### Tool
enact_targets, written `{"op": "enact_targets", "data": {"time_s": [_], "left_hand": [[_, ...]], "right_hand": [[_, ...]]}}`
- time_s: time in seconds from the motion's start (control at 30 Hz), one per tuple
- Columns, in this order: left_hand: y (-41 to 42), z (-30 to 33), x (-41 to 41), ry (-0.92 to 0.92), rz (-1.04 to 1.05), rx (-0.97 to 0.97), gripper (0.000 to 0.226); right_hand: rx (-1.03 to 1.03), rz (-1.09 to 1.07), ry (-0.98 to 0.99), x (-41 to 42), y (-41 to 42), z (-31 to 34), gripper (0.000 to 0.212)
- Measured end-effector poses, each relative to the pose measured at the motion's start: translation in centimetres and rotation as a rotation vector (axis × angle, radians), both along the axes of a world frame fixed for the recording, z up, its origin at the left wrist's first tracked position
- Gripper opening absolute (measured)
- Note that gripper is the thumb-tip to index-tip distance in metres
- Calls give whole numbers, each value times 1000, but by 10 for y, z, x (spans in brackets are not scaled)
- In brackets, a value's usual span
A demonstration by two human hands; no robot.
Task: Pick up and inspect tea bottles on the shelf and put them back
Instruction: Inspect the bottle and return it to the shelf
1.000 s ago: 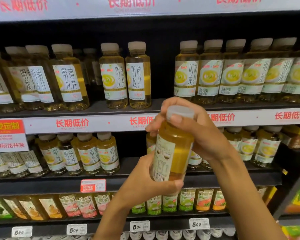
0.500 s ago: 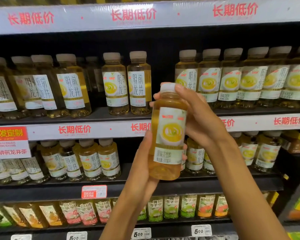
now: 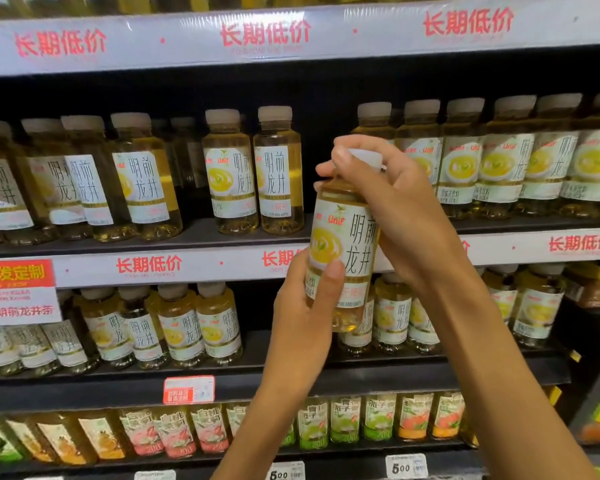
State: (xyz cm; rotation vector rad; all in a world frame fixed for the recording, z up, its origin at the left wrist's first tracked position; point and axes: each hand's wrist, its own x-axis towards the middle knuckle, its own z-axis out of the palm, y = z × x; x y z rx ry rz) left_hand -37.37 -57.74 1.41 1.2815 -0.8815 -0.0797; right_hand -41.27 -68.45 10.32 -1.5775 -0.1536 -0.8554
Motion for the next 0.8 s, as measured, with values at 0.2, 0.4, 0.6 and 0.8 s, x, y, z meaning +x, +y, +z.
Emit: {"op": "enact_targets", "data": {"time_s": [0.2,0.4,0.6,0.8], "left_hand": [[-14,25,16,-234,189,-2,40],[-36,33,32,-368,284,134,79],[-51,23,40,-221,350,-7,82],[-59,22,44,-306,540,-19,75]], "right_hand": [[-139,-102,-188,7,-8,22,15],[-253,-172,-222,32,-21,36,18],[-305,-214,-222,52,-34,30,17],[-493,-489,-239,58,-46,25,28]]}}
